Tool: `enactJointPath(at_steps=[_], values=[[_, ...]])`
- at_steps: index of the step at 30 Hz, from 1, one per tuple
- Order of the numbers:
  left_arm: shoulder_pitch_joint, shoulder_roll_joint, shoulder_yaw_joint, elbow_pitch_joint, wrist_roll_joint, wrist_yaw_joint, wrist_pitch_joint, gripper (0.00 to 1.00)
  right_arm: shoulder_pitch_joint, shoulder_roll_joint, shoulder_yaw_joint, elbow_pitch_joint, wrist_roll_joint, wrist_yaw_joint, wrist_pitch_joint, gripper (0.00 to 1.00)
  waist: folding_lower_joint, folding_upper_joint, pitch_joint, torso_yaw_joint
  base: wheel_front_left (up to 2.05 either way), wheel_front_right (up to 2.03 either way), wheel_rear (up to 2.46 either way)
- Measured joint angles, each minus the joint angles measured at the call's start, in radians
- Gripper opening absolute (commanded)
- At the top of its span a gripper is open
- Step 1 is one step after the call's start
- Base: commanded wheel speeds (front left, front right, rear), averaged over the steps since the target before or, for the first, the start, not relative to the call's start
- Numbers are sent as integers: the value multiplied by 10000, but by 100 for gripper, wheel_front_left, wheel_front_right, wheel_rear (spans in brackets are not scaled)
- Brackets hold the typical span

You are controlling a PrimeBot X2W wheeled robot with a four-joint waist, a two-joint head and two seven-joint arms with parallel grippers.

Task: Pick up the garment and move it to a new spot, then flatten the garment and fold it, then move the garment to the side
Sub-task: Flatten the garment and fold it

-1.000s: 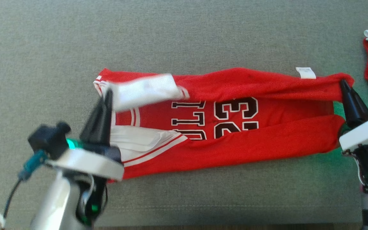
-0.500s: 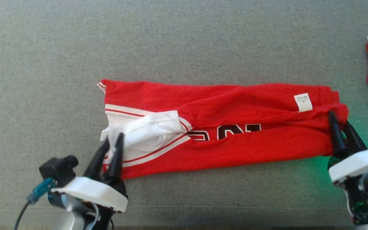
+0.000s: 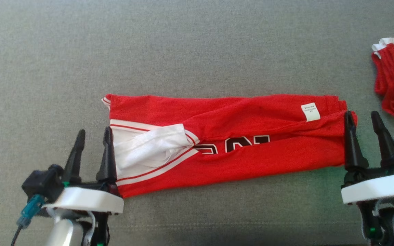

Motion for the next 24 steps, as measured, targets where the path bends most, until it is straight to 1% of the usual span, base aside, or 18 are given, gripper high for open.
enactJointPath(at_steps=[6,11,17,24], values=[[-207,-67,370,-372,675,-19,-29,100,-21,4,222,-63,-1005,0,-364,100,0,0,-371,-9,0,0,0],[-138,-150,456,-128,1135,-196,-48,100,18,15,466,69,-1661,0,-460,100,0,0,-825,18,0,0,0],[194,-150,449,514,1453,-290,-48,100,105,121,581,209,-1758,0,-627,100,0,0,-1241,5,0,0,0],[291,-142,360,723,1662,-345,-48,100,409,222,587,309,-1768,0,-654,100,0,0,-1378,3,0,0,0]])
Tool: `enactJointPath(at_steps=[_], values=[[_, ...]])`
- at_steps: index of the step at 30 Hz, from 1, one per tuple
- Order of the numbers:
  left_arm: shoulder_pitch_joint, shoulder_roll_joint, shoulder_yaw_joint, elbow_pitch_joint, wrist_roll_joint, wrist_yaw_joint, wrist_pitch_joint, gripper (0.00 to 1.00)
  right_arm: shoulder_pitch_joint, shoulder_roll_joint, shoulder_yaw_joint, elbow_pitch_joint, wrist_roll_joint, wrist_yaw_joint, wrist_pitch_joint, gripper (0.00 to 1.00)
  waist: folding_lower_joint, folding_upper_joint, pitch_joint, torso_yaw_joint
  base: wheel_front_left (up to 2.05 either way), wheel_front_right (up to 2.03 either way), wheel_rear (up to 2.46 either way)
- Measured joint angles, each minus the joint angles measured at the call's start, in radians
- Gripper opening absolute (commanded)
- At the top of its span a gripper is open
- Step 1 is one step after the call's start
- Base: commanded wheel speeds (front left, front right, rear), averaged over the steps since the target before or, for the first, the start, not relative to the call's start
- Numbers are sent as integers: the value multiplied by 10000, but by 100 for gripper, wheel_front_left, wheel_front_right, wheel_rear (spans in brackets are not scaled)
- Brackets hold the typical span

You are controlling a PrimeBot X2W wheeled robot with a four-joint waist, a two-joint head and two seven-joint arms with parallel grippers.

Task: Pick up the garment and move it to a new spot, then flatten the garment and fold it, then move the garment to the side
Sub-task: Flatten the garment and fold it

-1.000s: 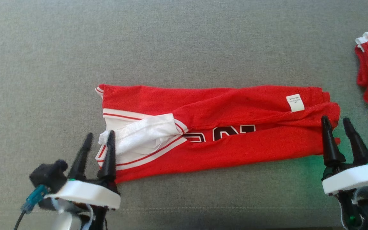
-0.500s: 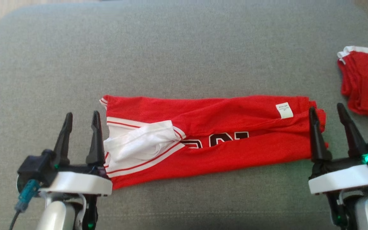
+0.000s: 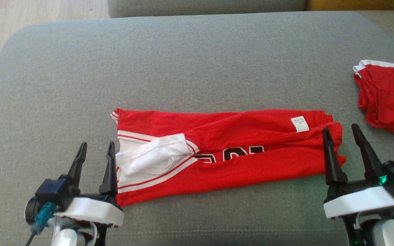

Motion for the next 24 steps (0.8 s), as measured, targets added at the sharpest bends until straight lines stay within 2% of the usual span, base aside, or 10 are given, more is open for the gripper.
enactJointPath(at_steps=[14,20,24], values=[[-9,-15,0,199,0,-121,0,100,-19,25,-8,234,157,0,40,100,0,0,181,24,0,0,0],[-337,-109,-46,194,63,-209,0,100,-583,23,-771,945,267,0,203,100,0,0,593,128,0,0,0],[-807,-205,-88,194,159,-328,0,100,-1159,21,-1356,1804,244,0,694,100,0,0,964,256,0,0,0]])
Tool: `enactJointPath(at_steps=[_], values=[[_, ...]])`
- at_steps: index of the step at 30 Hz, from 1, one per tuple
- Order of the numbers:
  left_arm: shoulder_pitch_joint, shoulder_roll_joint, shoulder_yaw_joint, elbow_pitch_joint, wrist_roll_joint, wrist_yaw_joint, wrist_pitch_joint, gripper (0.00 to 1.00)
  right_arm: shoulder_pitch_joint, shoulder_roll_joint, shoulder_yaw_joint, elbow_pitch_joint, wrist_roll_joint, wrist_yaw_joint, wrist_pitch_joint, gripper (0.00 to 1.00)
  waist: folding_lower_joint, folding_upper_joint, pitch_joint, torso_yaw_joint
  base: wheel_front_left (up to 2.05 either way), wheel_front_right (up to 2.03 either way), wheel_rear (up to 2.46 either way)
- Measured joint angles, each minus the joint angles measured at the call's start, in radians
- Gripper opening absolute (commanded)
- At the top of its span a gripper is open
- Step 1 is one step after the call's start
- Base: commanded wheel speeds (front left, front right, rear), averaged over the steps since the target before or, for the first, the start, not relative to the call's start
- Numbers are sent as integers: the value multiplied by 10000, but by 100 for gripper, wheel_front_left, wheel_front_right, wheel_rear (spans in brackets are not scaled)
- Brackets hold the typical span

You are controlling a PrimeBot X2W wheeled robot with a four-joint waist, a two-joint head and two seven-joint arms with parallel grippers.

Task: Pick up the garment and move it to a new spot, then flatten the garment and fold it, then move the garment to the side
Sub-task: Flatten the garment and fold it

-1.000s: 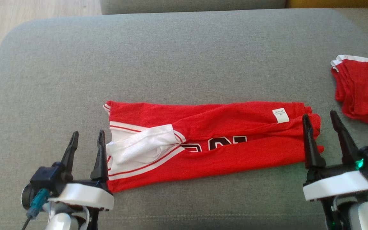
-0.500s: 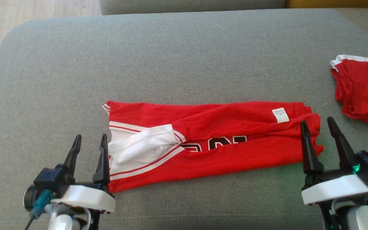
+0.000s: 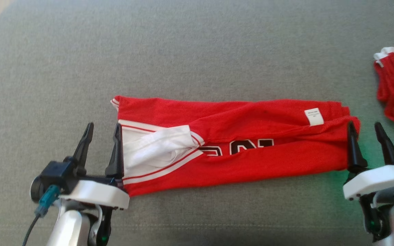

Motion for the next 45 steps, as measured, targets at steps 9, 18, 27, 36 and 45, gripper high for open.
enactJointPath(at_steps=[9,18,27,36,45], values=[[-329,-140,0,75,48,-151,0,100,-318,132,-635,1411,-125,0,1808,100,0,0,578,261,0,0,0],[-477,-282,67,113,205,-318,0,100,-453,184,-403,1438,752,0,2449,0,0,0,635,205,0,0,0],[-477,-314,334,128,295,-387,0,100,-418,332,-625,1373,974,0,2013,0,0,0,543,0,0,0,0],[-473,-336,384,127,385,-445,0,100,-43,330,-1588,807,871,0,1979,0,0,0,350,-158,0,0,0],[-347,-359,589,155,385,-487,0,100,-28,307,-573,-1018,725,0,2088,0,0,0,-134,-268,0,0,0]])
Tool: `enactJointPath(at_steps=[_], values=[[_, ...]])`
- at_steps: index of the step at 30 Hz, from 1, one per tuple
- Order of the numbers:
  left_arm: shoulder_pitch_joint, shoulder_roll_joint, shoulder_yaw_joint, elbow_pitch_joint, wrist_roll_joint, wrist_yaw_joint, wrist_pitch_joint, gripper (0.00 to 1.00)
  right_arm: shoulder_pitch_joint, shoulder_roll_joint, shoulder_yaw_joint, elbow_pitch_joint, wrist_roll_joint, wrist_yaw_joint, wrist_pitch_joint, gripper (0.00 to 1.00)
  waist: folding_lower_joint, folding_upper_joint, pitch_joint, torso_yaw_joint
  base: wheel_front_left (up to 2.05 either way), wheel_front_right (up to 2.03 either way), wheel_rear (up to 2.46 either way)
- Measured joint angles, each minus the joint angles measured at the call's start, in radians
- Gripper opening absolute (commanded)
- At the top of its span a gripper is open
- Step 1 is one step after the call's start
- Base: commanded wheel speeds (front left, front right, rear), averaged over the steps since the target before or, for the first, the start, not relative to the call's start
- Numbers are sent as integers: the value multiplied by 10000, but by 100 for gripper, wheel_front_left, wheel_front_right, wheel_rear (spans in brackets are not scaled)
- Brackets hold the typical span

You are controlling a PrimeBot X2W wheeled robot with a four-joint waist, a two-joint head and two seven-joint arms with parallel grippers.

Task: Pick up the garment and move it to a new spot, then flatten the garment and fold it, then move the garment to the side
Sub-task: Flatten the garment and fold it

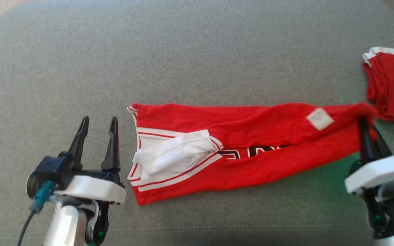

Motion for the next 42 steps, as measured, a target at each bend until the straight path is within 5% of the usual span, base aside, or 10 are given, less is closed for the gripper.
enactJointPath(at_steps=[6,12,24,32,33,34,35,42], values=[[263,-10,10,63,0,-4,0,100,-49,-4,1835,-1064,240,0,652,0,0,0,-443,-11,0,0,0],[282,-23,-161,61,0,-10,0,100,-646,-13,4050,-828,1126,0,1018,0,0,0,-507,363,0,0,0],[95,-67,-623,130,-215,-77,0,100,-2534,-123,7762,1862,3614,0,-165,0,0,0,-164,1507,0,0,0],[-161,-73,-846,174,-385,6,0,100,-3422,-184,8930,3639,4276,0,-836,0,0,0,362,1893,0,0,0],[-161,-73,-846,174,-385,6,0,100,-3422,-184,8930,3639,4276,0,-836,38,0,0,362,1893,0,0,0],[-191,-73,-851,176,-389,15,0,100,-3513,-207,9014,3762,4303,0,-949,87,0,0,418,1893,0,0,0],[-227,-77,-857,180,-414,17,0,100,-3614,-234,9099,3856,4314,0,-1051,100,0,0,457,1879,0,0,0],[-306,-82,-794,201,-380,63,0,100,-3980,-259,9469,3377,4790,0,-1902,100,0,0,464,1552,0,0,0]])
